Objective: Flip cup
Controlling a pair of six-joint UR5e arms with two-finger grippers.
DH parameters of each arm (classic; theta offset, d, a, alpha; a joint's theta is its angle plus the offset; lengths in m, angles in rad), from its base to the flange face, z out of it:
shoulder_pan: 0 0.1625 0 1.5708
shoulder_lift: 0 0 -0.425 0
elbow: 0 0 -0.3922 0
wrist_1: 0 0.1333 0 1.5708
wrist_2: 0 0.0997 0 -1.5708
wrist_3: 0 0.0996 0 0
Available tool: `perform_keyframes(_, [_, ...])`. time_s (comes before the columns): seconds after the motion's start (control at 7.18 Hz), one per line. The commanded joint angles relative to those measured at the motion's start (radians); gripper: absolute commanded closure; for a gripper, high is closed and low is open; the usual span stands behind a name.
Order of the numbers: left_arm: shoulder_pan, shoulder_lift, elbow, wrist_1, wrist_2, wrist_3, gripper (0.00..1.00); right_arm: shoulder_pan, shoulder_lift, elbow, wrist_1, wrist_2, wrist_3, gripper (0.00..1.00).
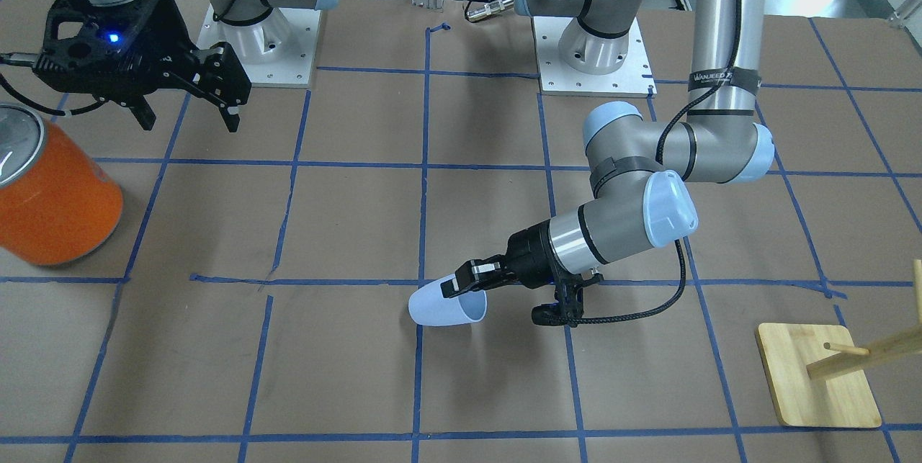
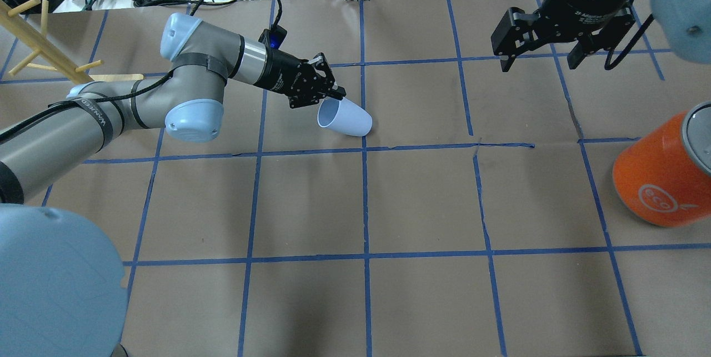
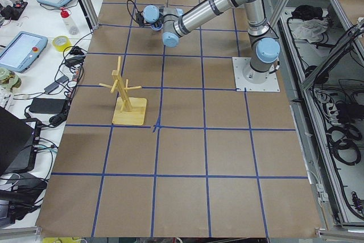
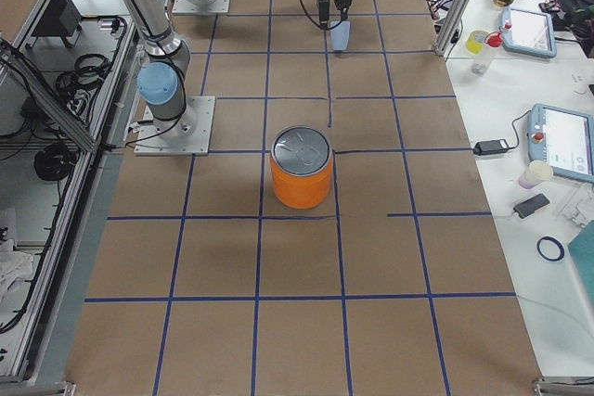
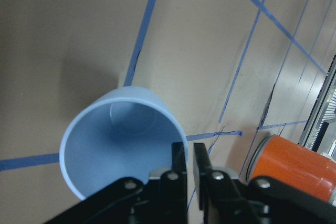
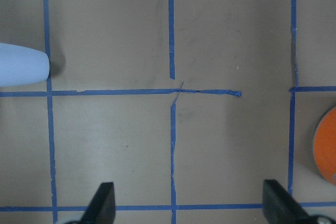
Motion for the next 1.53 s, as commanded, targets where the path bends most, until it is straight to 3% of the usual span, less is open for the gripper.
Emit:
perform_keyframes(0.0, [-0.001,0.022,0.014,0.0,0.043,-0.01,0.89,0.0,0.002,0.0,-0.002,0.003,0.002,0.0])
perform_keyframes(0.14, [-0.003,0.021,0.008,0.0,0.068,-0.015,0.9,0.006,0.002,-0.006,-0.008,0.002,0.005,0.0])
perform_keyframes(0.28, [-0.003,0.024,0.01,-0.006,0.068,-0.013,0.79,0.015,0.002,-0.008,-0.009,0.002,-0.004,0.0])
perform_keyframes(0.42, [0.002,0.027,0.008,-0.011,0.097,-0.004,0.28,0.035,0.003,-0.008,-0.008,0.052,0.001,0.0])
perform_keyframes(0.56, [0.008,0.026,0.017,-0.009,0.24,0.043,0.06,0.052,0.006,-0.008,-0.012,0.058,-0.002,0.0])
perform_keyframes(0.7, [0.024,0.024,0.022,-0.017,0.305,0.107,0.0,0.054,0.006,-0.009,-0.034,0.045,-0.005,0.0])
perform_keyframes(0.84, [0.064,0.022,0.025,-0.062,0.308,0.201,0.0,0.054,0.006,-0.008,-0.032,0.04,0.002,0.0])
perform_keyframes(1.25, [0.097,-0.007,0.013,-0.113,0.291,0.292,0.0,0.054,0.005,-0.009,-0.032,0.035,0.008,0.0])
perform_keyframes(1.39, [0.097,-0.008,0.004,-0.125,0.224,0.278,0.0,0.054,0.005,-0.009,-0.023,0.035,0.008,0.0])
